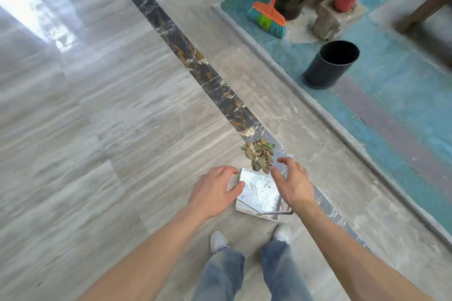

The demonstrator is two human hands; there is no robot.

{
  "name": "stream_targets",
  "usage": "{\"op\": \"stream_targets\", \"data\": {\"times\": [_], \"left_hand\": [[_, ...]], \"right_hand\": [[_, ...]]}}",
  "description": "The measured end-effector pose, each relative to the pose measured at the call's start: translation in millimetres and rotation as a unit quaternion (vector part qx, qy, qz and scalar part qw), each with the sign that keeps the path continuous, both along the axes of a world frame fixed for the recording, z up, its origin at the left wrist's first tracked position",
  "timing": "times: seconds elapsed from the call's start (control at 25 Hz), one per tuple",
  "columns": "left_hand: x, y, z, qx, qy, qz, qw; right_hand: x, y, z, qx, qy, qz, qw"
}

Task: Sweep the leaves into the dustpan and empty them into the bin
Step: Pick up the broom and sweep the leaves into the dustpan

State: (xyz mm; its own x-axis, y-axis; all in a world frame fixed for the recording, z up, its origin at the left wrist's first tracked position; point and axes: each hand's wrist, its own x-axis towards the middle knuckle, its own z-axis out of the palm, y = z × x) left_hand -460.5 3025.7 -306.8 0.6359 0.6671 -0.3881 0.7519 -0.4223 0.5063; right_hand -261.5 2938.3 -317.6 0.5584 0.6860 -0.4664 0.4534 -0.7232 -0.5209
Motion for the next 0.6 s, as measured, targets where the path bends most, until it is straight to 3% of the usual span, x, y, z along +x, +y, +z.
{"op": "stream_targets", "data": {"times": [0.12, 0.28, 0.6], "left_hand": [[-33, 41, 59, 0.133, -0.026, -0.033, 0.990], [-55, 94, 123, 0.254, -0.052, -0.005, 0.966], [-60, 212, 195, 0.407, -0.097, 0.016, 0.908]], "right_hand": [[-18, 39, 67, 0.076, -0.076, 0.106, 0.988], [-22, 93, 133, 0.156, -0.196, 0.201, 0.947], [-3, 202, 203, 0.222, -0.342, 0.218, 0.887]]}}
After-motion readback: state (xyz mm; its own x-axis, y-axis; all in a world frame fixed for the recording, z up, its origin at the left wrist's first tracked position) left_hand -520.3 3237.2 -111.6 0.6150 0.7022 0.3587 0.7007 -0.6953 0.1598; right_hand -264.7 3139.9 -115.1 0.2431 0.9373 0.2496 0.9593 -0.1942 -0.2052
